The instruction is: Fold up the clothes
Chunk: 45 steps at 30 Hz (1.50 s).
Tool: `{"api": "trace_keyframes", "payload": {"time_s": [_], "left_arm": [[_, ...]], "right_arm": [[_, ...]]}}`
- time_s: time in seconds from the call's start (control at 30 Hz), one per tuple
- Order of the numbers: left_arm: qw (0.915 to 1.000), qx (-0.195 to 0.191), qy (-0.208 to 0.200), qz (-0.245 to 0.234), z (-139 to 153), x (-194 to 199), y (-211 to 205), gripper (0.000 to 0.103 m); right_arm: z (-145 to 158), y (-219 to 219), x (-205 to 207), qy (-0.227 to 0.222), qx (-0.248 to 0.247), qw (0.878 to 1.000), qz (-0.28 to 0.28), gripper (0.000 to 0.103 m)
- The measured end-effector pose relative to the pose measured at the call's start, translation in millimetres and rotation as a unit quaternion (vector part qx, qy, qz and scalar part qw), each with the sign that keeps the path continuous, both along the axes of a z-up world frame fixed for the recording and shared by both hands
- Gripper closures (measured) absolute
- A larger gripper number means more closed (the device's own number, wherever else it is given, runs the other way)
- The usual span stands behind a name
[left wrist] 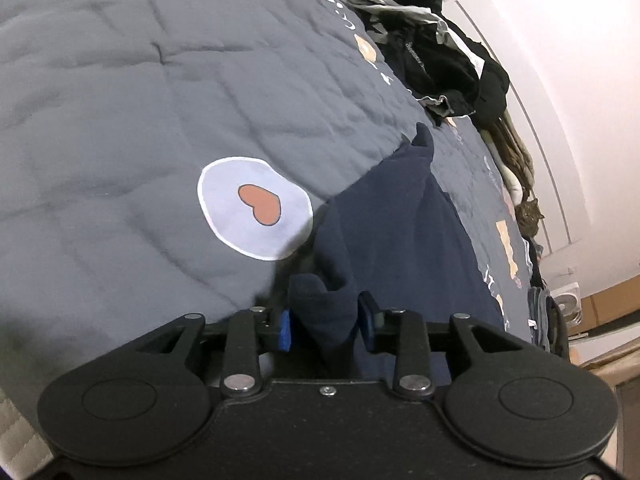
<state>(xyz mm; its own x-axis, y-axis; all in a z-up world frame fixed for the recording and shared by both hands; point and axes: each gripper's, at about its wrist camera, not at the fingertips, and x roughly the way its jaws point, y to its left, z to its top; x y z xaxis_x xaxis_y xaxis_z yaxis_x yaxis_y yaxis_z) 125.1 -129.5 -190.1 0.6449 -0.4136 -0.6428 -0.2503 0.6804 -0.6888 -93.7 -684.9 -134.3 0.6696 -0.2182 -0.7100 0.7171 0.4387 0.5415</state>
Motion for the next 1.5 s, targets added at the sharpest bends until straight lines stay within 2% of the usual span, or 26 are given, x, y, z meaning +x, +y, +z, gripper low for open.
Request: {"api": "trace_keyframes", "payload": {"time_s": [0.07,0.17,0.23,0.3,0.4,0.6,0.73,0.83,0.9,0.97,1.03,1.1,1.2,1.23,1.27,1.3,1.43,1.5], "left_arm": [[0.9997,0.023,-0.009,0.000,8,-6,-2,0.059],[0.9953,0.092,-0.030,-0.007,28,-11,-4,0.056],[0.9877,0.143,-0.059,-0.025,47,-12,-3,0.056],[0.9761,0.187,-0.097,-0.054,67,-8,-2,0.056],[0.9625,0.219,-0.133,-0.089,81,4,0,0.056],[0.9523,0.221,-0.106,-0.182,56,24,-11,0.057],[0.9429,0.215,-0.086,-0.240,39,37,-17,0.058],[0.9500,0.153,-0.075,-0.262,33,40,-6,0.087],[0.9532,0.124,-0.078,-0.265,35,40,4,0.092],[0.9598,0.090,-0.080,-0.253,38,40,19,0.098],[0.9644,0.089,-0.083,-0.235,43,36,33,0.102],[0.9656,0.102,-0.085,-0.224,47,34,41,0.102],[0.9620,0.131,-0.094,-0.220,53,37,37,0.097],[0.9586,0.140,-0.102,-0.226,56,43,31,0.083],[0.9550,0.150,-0.109,-0.231,59,49,26,0.059],[0.9510,0.158,-0.118,-0.238,63,56,20,0.051],[0.9229,0.196,-0.160,-0.290,71,99,-16,0.049],[0.9094,0.231,-0.169,-0.302,70,120,-38,0.049]], "right_arm": [[13,3,-2,-0.019,-0.042,0.999,0.003,0.073],[28,22,8,-0.038,-0.120,0.991,0.051,0.069],[30,40,24,-0.036,-0.149,0.983,0.102,0.067],[30,56,41,-0.036,-0.158,0.976,0.142,0.066],[31,77,71,-0.036,-0.159,0.965,0.203,0.065],[36,113,131,-0.047,-0.167,0.945,0.278,0.062],[30,139,151,-0.059,-0.172,0.929,0.323,0.061],[19,150,152,-0.070,-0.162,0.924,0.339,0.060],[8,153,156,-0.056,-0.145,0.923,0.351,0.060],[2,156,161,-0.047,-0.141,0.920,0.363,0.060],[-3,156,164,-0.032,-0.143,0.918,0.367,0.060],[-5,155,165,-0.025,-0.148,0.918,0.366,0.060],[-9,155,168,-0.016,-0.154,0.917,0.367,0.060],[-9,155,168,-0.016,-0.156,0.917,0.366,0.060],[-8,157,168,-0.016,-0.157,0.918,0.364,0.060],[-8,159,168,-0.016,-0.158,0.918,0.363,0.060],[-6,162,171,-0.022,-0.152,0.917,0.367,0.060],[-6,163,172,-0.021,-0.151,0.918,0.366,0.060]]}}
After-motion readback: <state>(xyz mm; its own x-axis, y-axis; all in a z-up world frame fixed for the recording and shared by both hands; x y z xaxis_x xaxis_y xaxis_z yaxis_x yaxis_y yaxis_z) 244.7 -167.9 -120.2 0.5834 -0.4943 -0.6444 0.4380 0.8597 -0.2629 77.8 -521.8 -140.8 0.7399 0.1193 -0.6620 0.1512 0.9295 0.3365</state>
